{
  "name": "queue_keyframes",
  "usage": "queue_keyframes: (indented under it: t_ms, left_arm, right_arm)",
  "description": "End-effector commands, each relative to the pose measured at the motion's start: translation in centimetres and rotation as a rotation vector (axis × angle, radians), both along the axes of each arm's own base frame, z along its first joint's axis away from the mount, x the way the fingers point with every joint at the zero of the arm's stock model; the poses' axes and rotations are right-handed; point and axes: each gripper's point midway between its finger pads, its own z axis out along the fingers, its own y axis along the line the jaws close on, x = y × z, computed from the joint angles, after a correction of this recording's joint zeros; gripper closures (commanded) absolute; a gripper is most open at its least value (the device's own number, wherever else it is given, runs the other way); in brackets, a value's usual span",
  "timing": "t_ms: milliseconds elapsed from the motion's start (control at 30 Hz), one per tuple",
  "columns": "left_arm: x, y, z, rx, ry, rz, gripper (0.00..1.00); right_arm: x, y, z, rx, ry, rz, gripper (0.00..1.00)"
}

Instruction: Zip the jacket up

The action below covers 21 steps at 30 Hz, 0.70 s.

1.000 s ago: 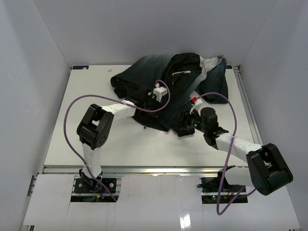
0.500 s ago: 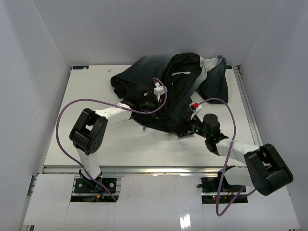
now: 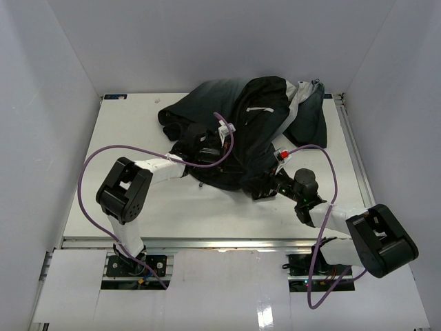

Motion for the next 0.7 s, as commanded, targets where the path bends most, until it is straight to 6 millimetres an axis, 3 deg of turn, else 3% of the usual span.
queue_keyframes:
  t_ms: [0,133,333,533,667]
  left_arm:
    - [-1.3,0.3,3.3,-0.085,-0.058,-0.060,1.00]
    - [-1.0,0.2,3.4,-0.086,-0.061,-0.051,1.00]
    - [-1.0,0.2,3.6,-0.094,-0.063,-0.045,1.00]
    - [-1.0,0.2,3.5,-0.097,-0.067,-0.038,1.00]
    - [-1.1,0.3,3.3,-0.099,-0.060,-0.033,1.00]
  right_arm:
    - [-0.2,0.7,2.3,0.063,-0.094,0.049,0.30]
    - [-0.2,1.0,2.8,0.081,-0.097,0.066,0.31]
    - [0.1,1.3,3.2,0.100,-0.086,0.071,0.45]
    - [0.1,1.8,3.7,0.149,-0.080,0.090,0.52]
    - [0.3,2.0,4.0,0.174,-0.077,0.093,0.51]
